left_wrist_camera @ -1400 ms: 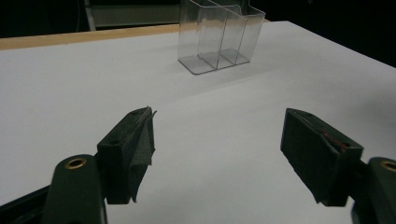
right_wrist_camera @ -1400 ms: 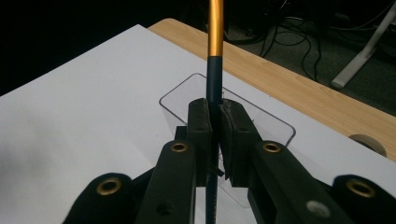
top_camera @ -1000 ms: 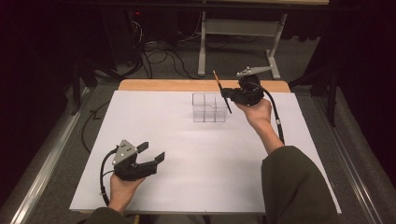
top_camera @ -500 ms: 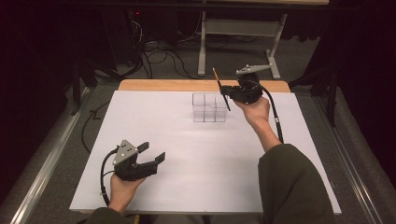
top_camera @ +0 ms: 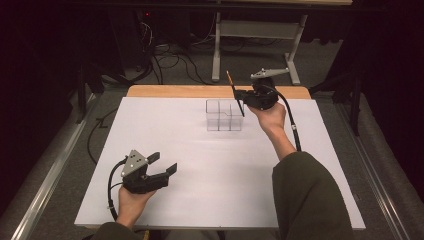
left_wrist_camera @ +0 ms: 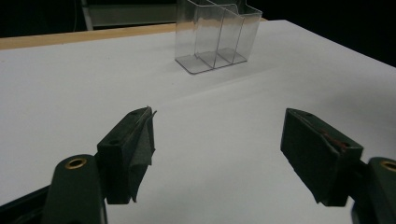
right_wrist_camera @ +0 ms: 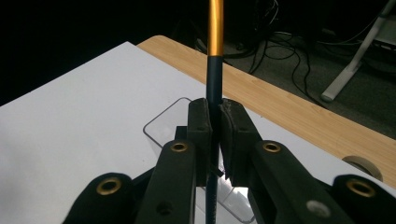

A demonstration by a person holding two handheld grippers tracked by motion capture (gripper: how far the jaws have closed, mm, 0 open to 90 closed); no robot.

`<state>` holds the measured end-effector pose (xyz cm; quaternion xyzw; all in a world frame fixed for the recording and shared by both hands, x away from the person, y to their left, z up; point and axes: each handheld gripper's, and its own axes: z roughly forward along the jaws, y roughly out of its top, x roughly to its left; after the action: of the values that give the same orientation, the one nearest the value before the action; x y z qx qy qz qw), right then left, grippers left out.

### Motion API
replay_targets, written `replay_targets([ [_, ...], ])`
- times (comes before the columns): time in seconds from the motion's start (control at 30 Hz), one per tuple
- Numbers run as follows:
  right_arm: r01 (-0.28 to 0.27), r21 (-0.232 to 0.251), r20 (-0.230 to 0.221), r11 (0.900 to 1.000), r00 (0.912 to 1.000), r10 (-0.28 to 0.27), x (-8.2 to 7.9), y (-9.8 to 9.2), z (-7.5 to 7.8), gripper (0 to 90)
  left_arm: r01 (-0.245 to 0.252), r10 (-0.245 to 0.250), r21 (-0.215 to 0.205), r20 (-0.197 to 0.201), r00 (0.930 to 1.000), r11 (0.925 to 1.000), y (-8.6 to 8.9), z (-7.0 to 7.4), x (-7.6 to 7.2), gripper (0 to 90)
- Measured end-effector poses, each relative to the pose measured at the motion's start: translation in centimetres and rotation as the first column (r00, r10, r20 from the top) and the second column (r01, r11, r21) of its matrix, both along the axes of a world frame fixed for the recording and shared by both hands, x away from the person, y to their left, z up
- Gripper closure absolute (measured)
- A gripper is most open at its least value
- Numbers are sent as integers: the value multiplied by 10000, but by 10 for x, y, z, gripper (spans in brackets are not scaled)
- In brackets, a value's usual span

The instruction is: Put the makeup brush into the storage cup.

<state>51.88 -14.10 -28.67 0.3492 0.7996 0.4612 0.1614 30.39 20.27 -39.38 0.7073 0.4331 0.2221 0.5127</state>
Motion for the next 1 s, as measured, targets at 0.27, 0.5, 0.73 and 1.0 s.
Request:
replay_targets([
  [0.27, 51, 45, 73, 10000, 10000, -52, 4, 3, -5, 848, 14, -14, 3, -2, 10000, 10000, 0, 0, 0, 263],
  [0.5, 70, 35, 154, 10000, 9999, -71, 7, 4, -8, 848, 26, -26, 23, -8, 10000, 10000, 0, 0, 0, 264],
  [0.73, 130, 72, 168, 9999, 9998, -131, 10, 6, -11, 847, 17, -17, -8, -21, 10000, 10000, 0, 0, 0, 264],
  [1.0, 161, 58, 158, 9999, 9997, -162, 13, 8, -14, 848, 23, -23, -45, -47, 10000, 10000, 0, 0, 0, 264],
])
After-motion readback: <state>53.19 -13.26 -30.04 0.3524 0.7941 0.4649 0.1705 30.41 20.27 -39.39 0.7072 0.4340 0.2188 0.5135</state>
